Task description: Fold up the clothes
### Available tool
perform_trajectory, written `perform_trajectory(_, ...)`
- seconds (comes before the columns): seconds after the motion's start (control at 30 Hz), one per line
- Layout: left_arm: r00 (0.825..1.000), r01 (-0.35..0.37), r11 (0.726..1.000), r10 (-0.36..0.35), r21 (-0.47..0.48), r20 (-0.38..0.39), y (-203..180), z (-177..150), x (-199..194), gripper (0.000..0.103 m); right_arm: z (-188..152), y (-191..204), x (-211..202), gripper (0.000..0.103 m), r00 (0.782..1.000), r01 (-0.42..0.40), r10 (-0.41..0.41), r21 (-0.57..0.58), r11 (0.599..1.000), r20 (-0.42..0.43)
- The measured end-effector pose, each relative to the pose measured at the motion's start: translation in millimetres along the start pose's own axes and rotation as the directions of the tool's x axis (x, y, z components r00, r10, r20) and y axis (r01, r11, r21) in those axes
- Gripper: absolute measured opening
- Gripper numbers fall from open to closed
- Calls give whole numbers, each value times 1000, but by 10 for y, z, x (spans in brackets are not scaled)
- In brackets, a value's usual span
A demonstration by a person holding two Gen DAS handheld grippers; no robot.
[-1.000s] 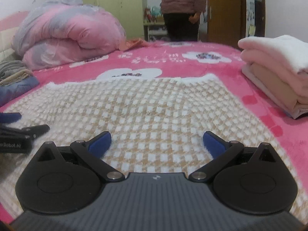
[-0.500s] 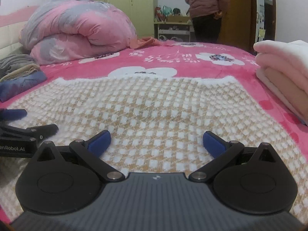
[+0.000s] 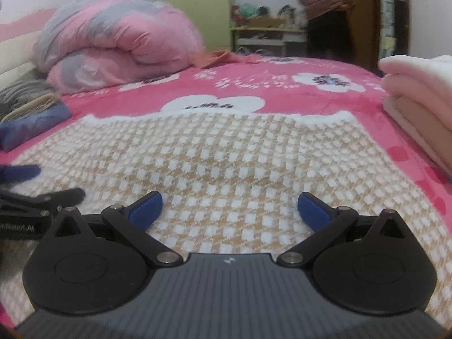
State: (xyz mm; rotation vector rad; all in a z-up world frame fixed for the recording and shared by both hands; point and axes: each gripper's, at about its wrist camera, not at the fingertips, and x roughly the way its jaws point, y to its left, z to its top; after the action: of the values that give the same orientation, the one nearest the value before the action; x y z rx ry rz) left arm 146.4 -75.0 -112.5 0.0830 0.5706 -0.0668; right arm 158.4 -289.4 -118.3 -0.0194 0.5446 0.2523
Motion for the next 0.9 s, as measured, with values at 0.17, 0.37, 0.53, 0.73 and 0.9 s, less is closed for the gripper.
perform_trajectory(0.17,1000,-3,1000,3,5,-3,-11,-1,0,102,-39,-89,-35,102,998,-58,58,-16,998,16)
perform_trajectory(0.37,1000,-8,1000,8,10,-2,-23,3,2,103,-78,-37,-62,102,999,-26,27,-26,999,47)
perform_trajectory(0.53,1000,-10,1000,10,13,-1,-26,2,5,103,-78,-31,-54,102,999,-22,23,-26,999,48)
perform_trajectory(0.73,1000,-9,1000,9,12,-1,-16,4,9,103,6,3,-36,102,1000,-3,3,-15,1000,6)
perform_trajectory(0.9,1000,-13,1000,13,18,-1,-27,7,13,103,7,51,16,102,1000,14,-14,0,1000,14)
